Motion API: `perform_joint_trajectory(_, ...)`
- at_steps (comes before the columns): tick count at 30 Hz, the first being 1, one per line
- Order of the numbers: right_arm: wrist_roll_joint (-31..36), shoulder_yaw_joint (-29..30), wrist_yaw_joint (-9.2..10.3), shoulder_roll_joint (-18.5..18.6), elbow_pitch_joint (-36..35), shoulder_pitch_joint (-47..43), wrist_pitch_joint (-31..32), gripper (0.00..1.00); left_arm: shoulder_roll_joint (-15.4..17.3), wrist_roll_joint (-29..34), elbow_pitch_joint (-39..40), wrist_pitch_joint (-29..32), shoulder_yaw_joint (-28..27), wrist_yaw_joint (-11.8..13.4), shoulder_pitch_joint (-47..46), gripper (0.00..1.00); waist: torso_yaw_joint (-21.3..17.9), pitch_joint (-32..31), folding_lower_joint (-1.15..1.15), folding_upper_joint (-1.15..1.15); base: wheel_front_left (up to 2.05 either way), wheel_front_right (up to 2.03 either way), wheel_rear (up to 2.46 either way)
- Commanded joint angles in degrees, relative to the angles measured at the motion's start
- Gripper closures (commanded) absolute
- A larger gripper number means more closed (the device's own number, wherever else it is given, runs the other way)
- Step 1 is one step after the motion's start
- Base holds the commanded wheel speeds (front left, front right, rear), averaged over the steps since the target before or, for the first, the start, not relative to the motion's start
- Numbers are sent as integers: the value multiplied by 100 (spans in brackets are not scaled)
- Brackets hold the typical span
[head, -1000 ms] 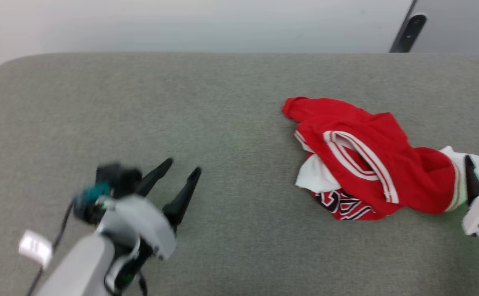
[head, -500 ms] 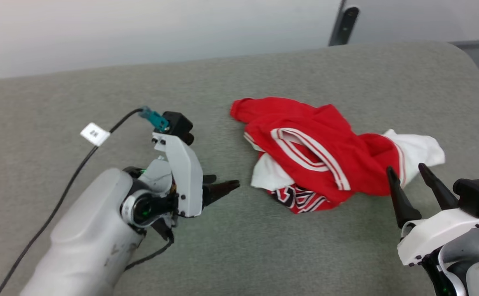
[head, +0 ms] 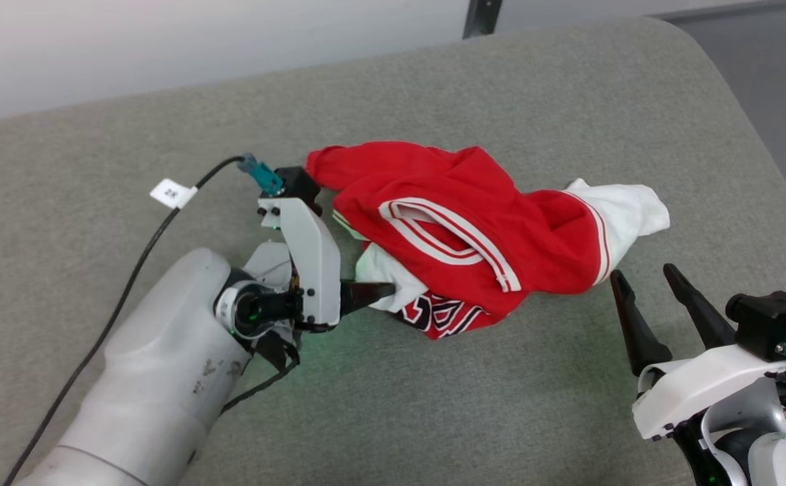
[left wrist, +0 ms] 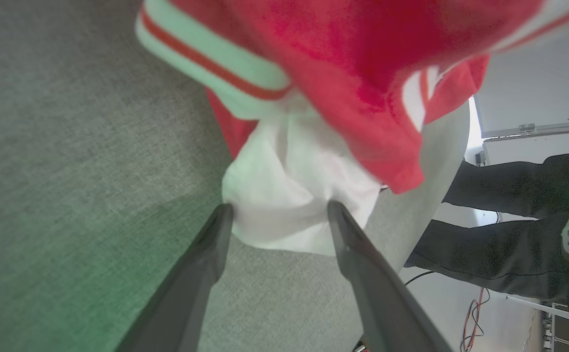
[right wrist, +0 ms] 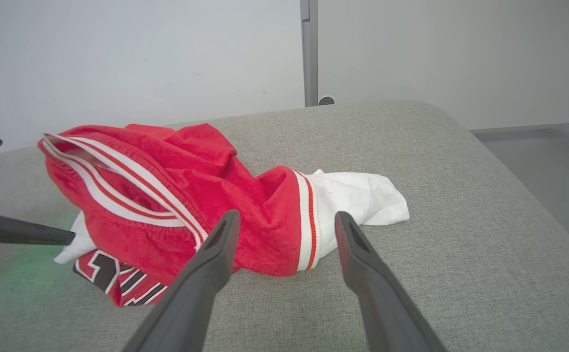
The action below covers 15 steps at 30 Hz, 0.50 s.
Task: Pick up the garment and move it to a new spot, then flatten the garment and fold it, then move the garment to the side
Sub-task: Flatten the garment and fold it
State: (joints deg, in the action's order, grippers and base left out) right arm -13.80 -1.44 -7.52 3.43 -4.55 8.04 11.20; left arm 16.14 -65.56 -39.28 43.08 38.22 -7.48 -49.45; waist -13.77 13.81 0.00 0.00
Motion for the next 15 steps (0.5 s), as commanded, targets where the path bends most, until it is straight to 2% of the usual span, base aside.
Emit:
perform_joint_trajectory(1, -24, -22, 6, -12, -28, 68, 15, 0, 11, -28, -32, -12, 11, -1, -29, 0, -76, 69, 0, 0, 0, 0, 0)
perform_joint_trajectory(3, -39, -42, 6, -20, -45, 74, 7, 0, 5, -99, -74, -37, 54, -1, -68, 0, -90, 73, 0, 0, 0, 0, 0)
perform_joint_trajectory(4, -36, -41, 6, -23, -48, 71, 2, 0, 14, -129, -108, -43, 61, -1, -79, 16, -88, 75, 0, 0, 0, 0, 0)
perform_joint_trajectory(5, -35, -38, 6, -28, -56, 70, -2, 0, 21, -165, -126, -50, 76, -2, -84, 54, -82, 73, 0, 0, 0, 0, 0)
perform_joint_trajectory(6, -32, -25, 6, -32, -63, 66, -5, 0, 22, -222, -116, -60, 82, -1, -82, 100, -70, 68, 0, 0, 0, 0, 0)
perform_joint_trajectory(15, 38, 138, 6, -39, -65, -75, 28, 0, 91, -530, -21, -355, 133, -1, -211, 100, 342, -119, 0, 0, 0, 0, 0)
